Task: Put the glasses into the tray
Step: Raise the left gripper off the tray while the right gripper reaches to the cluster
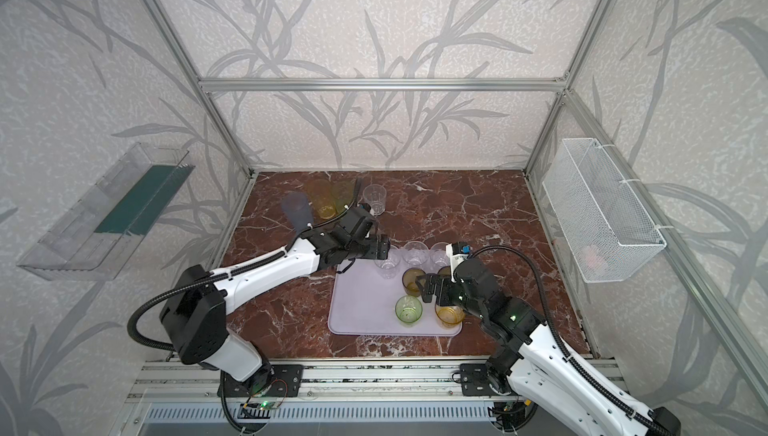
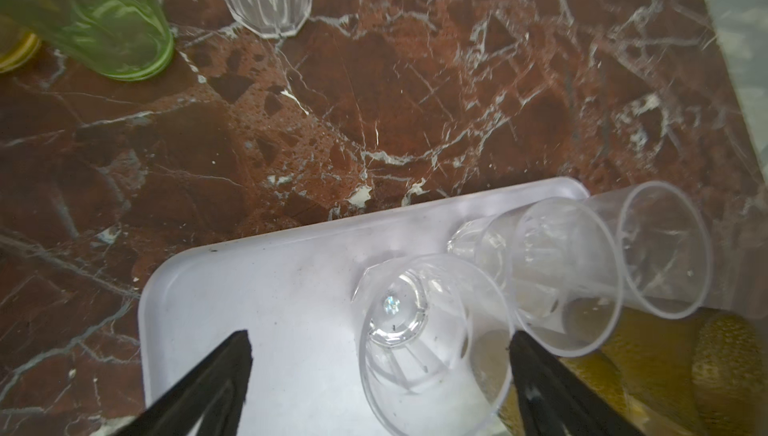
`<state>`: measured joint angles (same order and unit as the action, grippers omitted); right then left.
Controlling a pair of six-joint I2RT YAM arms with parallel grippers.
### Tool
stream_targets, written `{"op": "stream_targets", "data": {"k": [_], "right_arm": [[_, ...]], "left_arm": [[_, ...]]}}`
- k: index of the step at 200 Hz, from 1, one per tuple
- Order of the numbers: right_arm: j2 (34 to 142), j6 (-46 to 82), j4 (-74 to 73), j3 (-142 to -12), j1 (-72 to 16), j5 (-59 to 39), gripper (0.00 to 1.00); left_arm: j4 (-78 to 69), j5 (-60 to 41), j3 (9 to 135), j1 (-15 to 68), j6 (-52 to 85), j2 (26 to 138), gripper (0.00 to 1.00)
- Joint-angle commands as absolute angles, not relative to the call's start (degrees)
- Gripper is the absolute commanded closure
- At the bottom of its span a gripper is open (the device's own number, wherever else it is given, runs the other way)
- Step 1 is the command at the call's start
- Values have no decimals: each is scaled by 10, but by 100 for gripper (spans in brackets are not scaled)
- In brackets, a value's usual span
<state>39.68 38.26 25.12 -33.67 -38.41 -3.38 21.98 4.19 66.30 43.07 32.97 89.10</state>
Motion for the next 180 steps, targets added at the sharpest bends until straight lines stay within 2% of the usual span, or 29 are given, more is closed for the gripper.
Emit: {"op": "stream_targets", "data": {"k": [1,29,60,76,138,157,173,180], "right_arm": [[412,369,237,-371,-382,-43,1],[480,354,197,-410,-382,-61,1],[619,333,156,-502,-382,-102,1],[687,317,138,-548,-382,-75,3],[938,315,96,-723,-382,-11,24],[999,322,96,-765,-382,19,43],[1042,331,94,-795,-379,27,46],[1060,335,93,-807,-377,26,54]], "left_arm": [[201,89,632,427,325,834,1],[196,125,594,419,313,763,1],[167,131,518,405,324,669,1],[162,127,480,396,336,625,1],[187,87,406,379,368,515,1],[189,80,399,378,371,504,1],[187,70,396,378,371,500,1],[187,65,395,378,372,499,0]]}}
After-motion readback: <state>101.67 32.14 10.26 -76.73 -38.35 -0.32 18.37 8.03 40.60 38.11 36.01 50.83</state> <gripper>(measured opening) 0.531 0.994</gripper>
